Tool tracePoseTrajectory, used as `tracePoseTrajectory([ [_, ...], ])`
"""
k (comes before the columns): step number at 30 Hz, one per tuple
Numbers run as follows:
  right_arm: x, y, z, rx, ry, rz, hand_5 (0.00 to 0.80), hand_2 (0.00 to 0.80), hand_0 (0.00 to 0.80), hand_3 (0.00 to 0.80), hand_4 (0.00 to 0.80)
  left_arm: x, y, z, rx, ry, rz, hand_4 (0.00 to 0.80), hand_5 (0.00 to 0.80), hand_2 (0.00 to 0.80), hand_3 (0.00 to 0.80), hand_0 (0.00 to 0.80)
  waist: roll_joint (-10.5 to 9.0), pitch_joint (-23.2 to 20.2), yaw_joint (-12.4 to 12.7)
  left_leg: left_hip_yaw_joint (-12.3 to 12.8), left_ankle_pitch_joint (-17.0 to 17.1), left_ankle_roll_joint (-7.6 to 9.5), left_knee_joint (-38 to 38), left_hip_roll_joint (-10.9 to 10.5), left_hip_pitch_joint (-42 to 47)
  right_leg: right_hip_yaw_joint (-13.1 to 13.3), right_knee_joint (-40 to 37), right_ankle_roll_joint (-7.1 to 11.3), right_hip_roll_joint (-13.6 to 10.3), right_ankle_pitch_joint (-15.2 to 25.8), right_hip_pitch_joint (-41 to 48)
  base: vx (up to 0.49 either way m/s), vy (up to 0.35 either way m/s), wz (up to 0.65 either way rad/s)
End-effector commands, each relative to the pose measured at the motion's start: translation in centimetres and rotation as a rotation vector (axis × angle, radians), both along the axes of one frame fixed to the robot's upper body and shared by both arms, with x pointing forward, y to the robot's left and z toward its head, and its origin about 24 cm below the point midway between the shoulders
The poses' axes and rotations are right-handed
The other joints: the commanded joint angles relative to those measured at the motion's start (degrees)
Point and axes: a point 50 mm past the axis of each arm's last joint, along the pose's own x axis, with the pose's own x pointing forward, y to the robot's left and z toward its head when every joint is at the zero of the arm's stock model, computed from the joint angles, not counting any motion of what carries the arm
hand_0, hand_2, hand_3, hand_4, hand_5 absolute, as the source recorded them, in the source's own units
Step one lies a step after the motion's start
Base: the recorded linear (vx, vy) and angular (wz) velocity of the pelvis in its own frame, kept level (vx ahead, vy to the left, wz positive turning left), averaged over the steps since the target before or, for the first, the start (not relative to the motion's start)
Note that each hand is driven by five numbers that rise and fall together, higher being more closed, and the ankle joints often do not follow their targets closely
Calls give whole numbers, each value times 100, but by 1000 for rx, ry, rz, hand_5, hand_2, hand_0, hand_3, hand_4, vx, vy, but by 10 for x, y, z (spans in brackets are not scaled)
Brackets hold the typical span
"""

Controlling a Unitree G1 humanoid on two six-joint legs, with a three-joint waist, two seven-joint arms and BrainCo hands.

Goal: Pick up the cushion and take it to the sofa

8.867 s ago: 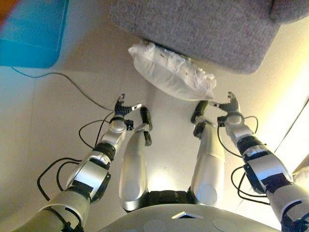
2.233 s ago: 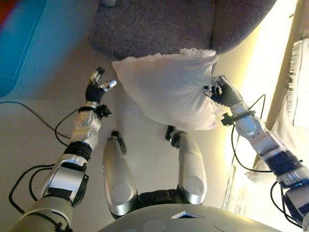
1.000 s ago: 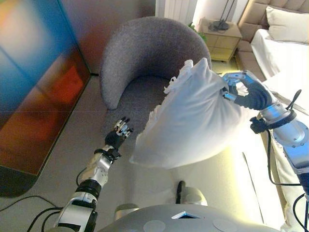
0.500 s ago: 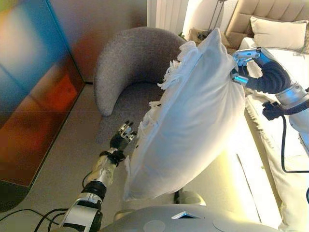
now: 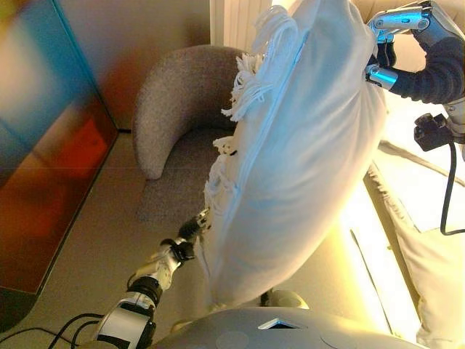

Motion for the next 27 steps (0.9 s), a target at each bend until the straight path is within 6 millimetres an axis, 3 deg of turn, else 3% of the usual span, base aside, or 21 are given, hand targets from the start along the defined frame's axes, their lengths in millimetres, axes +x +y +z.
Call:
tracePoseTrajectory([
  [1,-11,8,47,233,-191,157,800,800,800,800,800,24,-19,21,-19,-120,-120,0,0,0,0,0,-326,-78,102,-71,-328,354,322,35,-171,-285,-226,639,-422,-212,444,-22,9,-6],
  [5,-8,14,44,228,-179,169,800,800,800,800,800,31,-32,28,-31,-148,-151,0,0,0,0,0,-288,-71,71,-61,-318,374,300,7,-182,-226,-281,635,-415,-209,480,-12,12,-5],
  [9,-7,15,40,234,-169,170,800,800,800,800,800,34,-42,36,-162,-145,-204,0,0,0,0,0,-252,-46,48,-69,-342,392,322,-8,-204,-178,-299,646,-437,-203,479,0,0,0],
  [14,-1,25,42,205,-207,175,800,800,800,800,800,-2,-74,31,-482,45,-471,0,0,0,0,0,-158,37,37,-54,-409,442,376,-48,-234,-79,-309,642,-462,-187,431,-33,26,-5],
  [19,1,32,50,203,-213,185,800,800,800,800,800,-41,-82,17,-614,286,-616,0,0,0,0,0,-96,48,10,-29,-439,464,392,-96,-236,27,-320,621,-493,-231,459,5,40,-3],
  [22,2,33,49,201,-196,188,800,800,800,800,800,-51,-83,16,-700,328,-633,0,0,0,0,0,-72,31,2,-39,-456,466,379,-125,-240,69,-328,622,-518,-257,468,0,0,0],
  [26,3,30,45,209,-167,179,800,800,800,800,800,-49,-83,21,-742,287,-668,0,0,0,0,0,-50,21,-15,-41,-478,471,395,-139,-253,99,-325,627,-540,-268,464,0,0,0],
  [27,3,29,44,214,-159,174,800,800,800,800,800,-48,-85,22,-732,265,-677,204,204,204,204,204,-44,27,-19,-43,-480,468,414,-134,-270,109,-323,626,-545,-268,457,21,14,-3],
])
